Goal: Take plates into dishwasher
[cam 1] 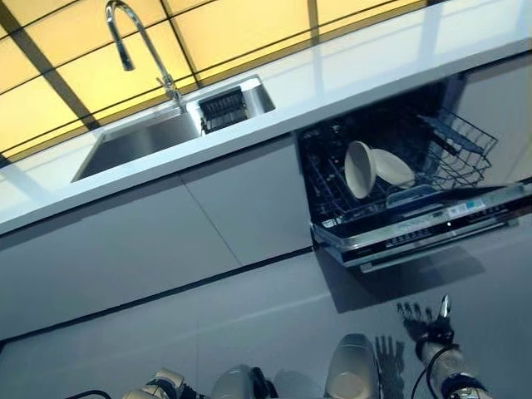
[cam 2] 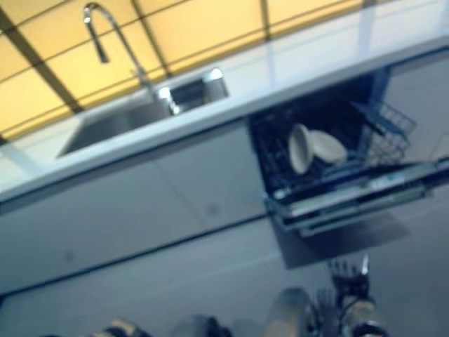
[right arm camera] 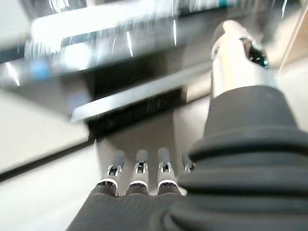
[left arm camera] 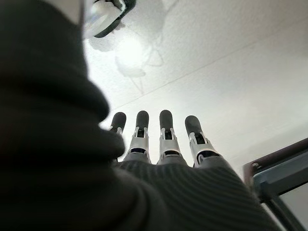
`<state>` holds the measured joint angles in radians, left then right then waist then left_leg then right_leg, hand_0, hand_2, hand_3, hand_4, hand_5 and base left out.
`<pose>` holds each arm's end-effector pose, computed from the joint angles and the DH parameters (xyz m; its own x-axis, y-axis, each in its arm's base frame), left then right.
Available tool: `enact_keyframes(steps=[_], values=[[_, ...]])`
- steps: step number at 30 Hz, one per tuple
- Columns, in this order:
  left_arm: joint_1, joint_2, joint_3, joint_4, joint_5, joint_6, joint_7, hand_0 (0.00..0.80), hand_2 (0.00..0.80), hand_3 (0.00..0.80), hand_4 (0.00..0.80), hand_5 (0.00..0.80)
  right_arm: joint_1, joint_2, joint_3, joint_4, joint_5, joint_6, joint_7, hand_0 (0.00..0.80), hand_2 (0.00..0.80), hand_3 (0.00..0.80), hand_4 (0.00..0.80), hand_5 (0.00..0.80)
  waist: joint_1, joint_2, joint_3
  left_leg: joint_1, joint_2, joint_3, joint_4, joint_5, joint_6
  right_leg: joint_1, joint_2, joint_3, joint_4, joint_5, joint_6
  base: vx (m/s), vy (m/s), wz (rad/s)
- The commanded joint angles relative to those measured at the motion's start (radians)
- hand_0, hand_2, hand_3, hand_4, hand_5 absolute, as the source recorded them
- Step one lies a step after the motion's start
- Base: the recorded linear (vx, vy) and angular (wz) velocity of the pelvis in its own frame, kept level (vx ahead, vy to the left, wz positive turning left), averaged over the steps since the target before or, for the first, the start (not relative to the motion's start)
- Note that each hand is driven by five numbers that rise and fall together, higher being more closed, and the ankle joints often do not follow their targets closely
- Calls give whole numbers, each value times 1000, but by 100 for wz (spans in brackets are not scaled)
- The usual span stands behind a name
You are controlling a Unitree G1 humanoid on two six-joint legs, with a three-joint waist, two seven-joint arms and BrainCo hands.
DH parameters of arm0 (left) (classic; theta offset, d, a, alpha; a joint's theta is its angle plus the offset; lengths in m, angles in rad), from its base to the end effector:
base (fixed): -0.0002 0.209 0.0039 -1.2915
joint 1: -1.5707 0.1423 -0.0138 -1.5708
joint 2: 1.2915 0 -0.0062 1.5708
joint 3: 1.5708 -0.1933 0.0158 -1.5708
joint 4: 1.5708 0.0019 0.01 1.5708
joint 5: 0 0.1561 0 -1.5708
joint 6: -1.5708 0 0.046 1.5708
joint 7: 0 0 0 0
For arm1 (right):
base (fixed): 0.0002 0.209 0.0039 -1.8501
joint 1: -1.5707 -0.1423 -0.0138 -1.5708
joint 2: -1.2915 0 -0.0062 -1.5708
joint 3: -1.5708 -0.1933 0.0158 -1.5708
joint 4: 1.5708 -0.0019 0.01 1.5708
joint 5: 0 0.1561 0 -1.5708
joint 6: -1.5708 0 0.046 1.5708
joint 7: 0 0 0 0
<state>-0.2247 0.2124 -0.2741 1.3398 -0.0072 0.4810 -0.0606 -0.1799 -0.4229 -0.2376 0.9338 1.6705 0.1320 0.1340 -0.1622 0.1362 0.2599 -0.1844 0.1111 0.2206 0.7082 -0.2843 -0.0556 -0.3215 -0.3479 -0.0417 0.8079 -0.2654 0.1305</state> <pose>0.1232 0.2182 -0.1323 -0.0332 0.2179 -0.9754 0.2707 0.9414 0.2011 0.1931 -0.3104 -0.0537 0.8210 -0.2977 -0.4871 0.5248 0.0578 0.8493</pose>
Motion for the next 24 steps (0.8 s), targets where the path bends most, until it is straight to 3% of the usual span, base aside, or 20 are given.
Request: enact_keyframes(steps=[1,7,12,16,24], values=[[16,18,6,-3,-53,-29,-34,0,0,0,0,0,-223,-14,26,-170,-91,26,-41,0,0,0,0,0,22,4,3,39,-41,39,27,-37,93,77,31,-73,17,-37,-128,-22,24,5],[21,55,0,7,-23,-48,-65,0,0,0,0,0,-359,-40,83,-213,-170,37,-41,0,0,0,0,0,52,-7,-1,32,-43,23,40,-42,98,83,31,-85,21,-38,-131,-19,-25,3],[-2,123,-35,-4,13,-51,-87,0,0,0,0,0,-566,-125,151,-149,-216,70,-27,0,0,0,0,0,121,-54,-11,19,-36,-14,70,-54,105,109,30,-124,23,-27,-120,-22,-137,19],[-4,150,-50,-12,22,-44,-83,0,0,0,0,0,-649,-178,177,-99,-223,78,-23,0,0,0,0,0,154,-75,-13,17,-29,-33,79,-56,102,132,28,-145,18,-22,-115,16,-128,22],[-17,197,-76,-27,56,-28,-98,0,0,0,0,0,-737,-199,205,-23,-200,27,-61,0,0,0,0,0,201,-104,-7,-8,-16,-59,90,-54,92,148,34,-179,8,-13,-104,-27,-93,19]])
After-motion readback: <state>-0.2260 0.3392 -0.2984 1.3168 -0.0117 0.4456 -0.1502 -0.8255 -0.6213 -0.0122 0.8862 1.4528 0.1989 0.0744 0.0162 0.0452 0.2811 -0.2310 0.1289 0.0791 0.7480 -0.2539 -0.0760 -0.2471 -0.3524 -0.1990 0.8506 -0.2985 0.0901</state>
